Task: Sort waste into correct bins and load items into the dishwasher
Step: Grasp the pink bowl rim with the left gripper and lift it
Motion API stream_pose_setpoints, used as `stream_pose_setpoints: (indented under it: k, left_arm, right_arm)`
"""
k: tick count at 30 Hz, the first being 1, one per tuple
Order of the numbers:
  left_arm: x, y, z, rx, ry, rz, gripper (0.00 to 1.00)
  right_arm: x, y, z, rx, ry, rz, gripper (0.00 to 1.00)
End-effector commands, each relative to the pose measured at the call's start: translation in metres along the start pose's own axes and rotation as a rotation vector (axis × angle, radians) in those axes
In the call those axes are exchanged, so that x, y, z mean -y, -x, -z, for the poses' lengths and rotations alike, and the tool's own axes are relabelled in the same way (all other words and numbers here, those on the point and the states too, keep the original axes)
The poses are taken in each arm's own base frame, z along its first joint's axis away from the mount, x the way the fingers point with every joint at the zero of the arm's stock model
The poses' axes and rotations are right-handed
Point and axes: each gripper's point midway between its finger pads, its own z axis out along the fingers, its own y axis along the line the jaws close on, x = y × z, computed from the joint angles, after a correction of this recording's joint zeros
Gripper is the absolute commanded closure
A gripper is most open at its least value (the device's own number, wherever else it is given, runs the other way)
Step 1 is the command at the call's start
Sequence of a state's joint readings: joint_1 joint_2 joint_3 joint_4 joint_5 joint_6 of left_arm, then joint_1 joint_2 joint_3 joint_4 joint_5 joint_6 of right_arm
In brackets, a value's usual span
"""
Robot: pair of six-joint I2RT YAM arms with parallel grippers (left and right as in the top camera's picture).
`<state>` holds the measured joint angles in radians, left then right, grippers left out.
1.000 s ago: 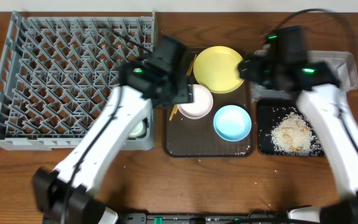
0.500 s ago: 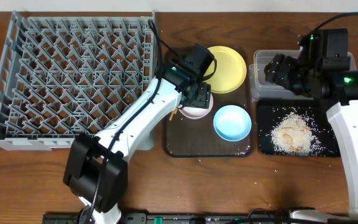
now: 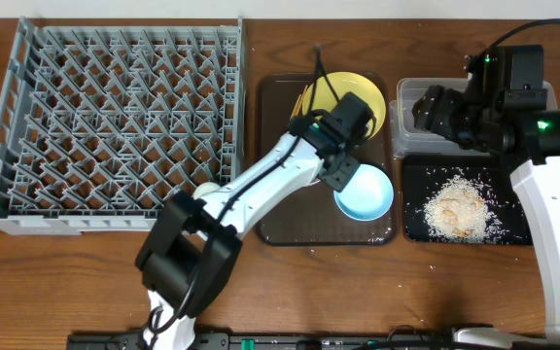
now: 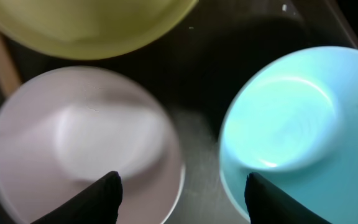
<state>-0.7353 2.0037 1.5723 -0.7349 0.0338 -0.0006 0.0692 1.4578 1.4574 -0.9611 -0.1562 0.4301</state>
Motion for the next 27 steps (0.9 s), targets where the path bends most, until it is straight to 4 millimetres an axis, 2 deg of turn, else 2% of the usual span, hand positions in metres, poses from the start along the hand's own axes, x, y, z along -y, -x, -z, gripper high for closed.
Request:
stream_pose_setpoints:
  k: [1,6,13,20,27]
  left_arm:
    - [-0.005,-0.002,-0.012,-0.018,0.022,-0.023,0.37]
    - [-0.007,0.000,-0.021,-0.013,0.034,0.034,0.44]
    - [-0.010,0.007,-0.021,0.018,0.034,0.130,0.44]
    - [-0.030,0.007,-0.020,0.018,0.047,0.208,0.44]
    - [-0.040,0.004,-0.027,0.003,0.081,0.216,0.45]
  right_arm:
    - [0.001,-0.003,-0.002,-0.009,-0.005,0.022,0.23]
    - [0.001,-0.003,-0.002,-0.009,-0.005,0.022,0.22]
    - [0.001,-0.003,-0.002,-0.009,-0.005,0.029,0.22]
    - [0.001,-0.003,-0.002,-0.008,-0.005,0.029,0.21]
    - [0.001,-0.003,-0.002,-0.010,-0.005,0.030,0.21]
